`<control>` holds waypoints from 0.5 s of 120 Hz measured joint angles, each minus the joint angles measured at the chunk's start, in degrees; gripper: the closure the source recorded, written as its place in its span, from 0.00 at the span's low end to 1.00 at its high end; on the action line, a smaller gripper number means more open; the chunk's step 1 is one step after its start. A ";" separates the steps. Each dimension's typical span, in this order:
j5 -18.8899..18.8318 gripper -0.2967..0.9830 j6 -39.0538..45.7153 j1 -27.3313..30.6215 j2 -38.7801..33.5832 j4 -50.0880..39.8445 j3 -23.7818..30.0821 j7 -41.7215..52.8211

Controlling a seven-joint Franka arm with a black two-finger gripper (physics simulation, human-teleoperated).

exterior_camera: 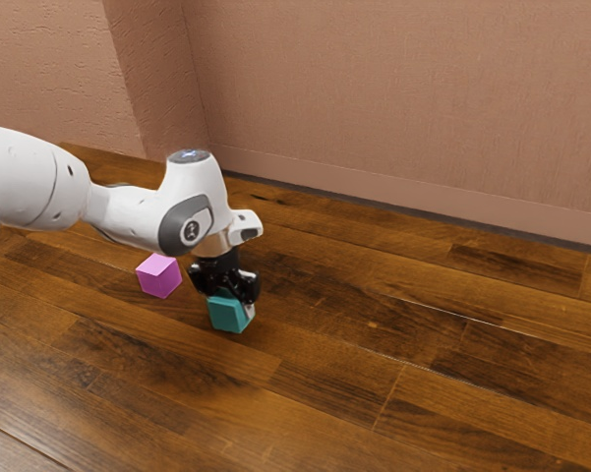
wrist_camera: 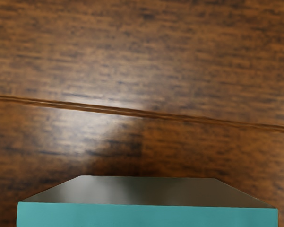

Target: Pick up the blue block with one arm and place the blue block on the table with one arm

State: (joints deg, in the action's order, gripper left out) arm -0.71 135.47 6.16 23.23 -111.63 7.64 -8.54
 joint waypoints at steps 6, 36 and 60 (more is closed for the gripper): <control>0.13 0.44 0.10 0.03 0.33 0.15 0.00 -0.76; 2.58 0.31 -1.80 -0.29 -13.35 -1.60 -1.07 -3.49; -0.01 0.26 -21.77 0.60 -31.44 9.87 -3.40 -2.08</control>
State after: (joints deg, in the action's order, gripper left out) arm -0.72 113.70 6.75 -8.22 -101.76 4.25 -10.62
